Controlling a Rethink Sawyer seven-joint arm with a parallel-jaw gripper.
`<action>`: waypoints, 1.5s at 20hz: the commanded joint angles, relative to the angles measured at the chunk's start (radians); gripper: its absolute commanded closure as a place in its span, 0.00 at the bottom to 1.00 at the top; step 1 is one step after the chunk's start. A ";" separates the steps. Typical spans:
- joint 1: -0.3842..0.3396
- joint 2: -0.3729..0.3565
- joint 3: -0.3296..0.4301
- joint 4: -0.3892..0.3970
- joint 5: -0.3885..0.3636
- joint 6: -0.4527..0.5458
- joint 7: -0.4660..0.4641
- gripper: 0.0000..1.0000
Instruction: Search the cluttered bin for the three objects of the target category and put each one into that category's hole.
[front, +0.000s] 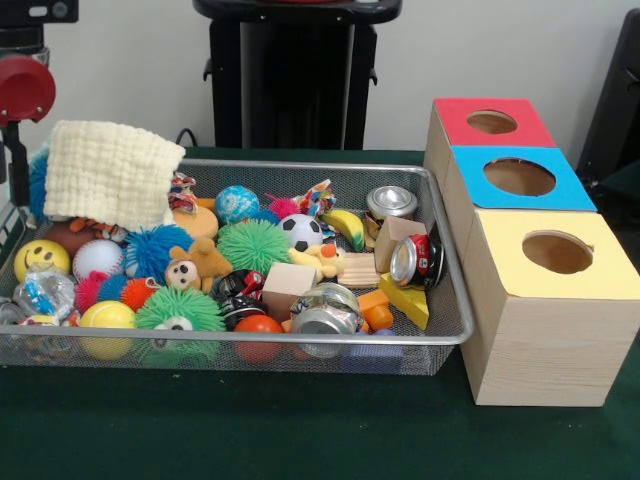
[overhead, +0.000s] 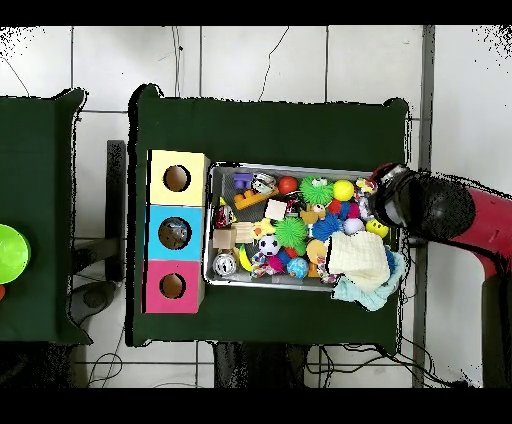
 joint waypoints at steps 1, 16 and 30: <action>-0.016 0.091 0.054 -0.026 -0.039 0.130 -0.260 0.00; -0.057 0.161 0.085 -0.060 -0.028 0.112 -0.287 0.00; -0.019 0.173 0.093 -0.031 0.030 0.093 -0.160 0.00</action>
